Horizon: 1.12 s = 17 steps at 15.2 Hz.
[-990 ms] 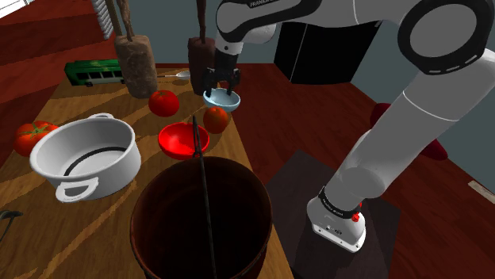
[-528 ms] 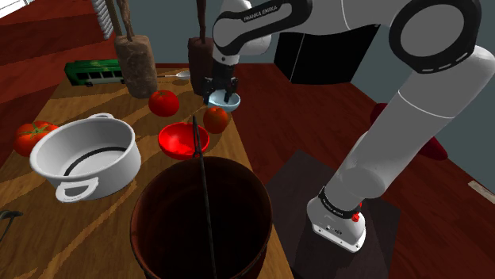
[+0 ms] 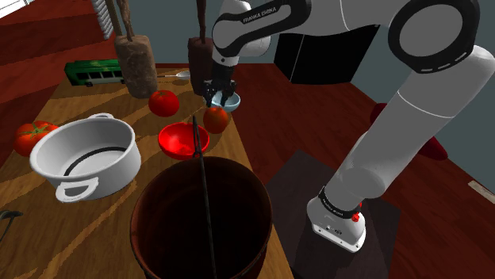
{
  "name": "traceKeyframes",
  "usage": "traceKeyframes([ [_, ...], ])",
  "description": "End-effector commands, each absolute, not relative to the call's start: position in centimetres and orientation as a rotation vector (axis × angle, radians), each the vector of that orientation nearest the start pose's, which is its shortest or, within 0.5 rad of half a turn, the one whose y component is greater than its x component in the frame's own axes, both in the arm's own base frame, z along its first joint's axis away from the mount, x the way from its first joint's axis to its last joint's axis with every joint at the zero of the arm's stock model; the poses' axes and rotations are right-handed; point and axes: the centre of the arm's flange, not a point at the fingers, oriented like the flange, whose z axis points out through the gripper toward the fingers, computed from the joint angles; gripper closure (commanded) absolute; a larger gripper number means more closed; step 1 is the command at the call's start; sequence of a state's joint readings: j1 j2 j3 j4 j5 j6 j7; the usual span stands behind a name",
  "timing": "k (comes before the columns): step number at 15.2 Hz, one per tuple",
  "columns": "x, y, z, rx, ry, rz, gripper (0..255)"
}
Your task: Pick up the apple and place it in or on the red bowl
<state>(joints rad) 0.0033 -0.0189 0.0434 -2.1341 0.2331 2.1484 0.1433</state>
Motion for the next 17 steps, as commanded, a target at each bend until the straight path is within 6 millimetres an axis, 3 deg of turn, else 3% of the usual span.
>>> traceKeyframes([
  [1, 53.9, 3.5, 41.9, -2.925, 0.325, -0.021, 255],
  [9, 53.9, 3.5, 41.9, -2.925, 0.325, -0.021, 255],
  [17, 53.9, 3.5, 46.1, -2.925, 0.325, -0.021, 255],
])
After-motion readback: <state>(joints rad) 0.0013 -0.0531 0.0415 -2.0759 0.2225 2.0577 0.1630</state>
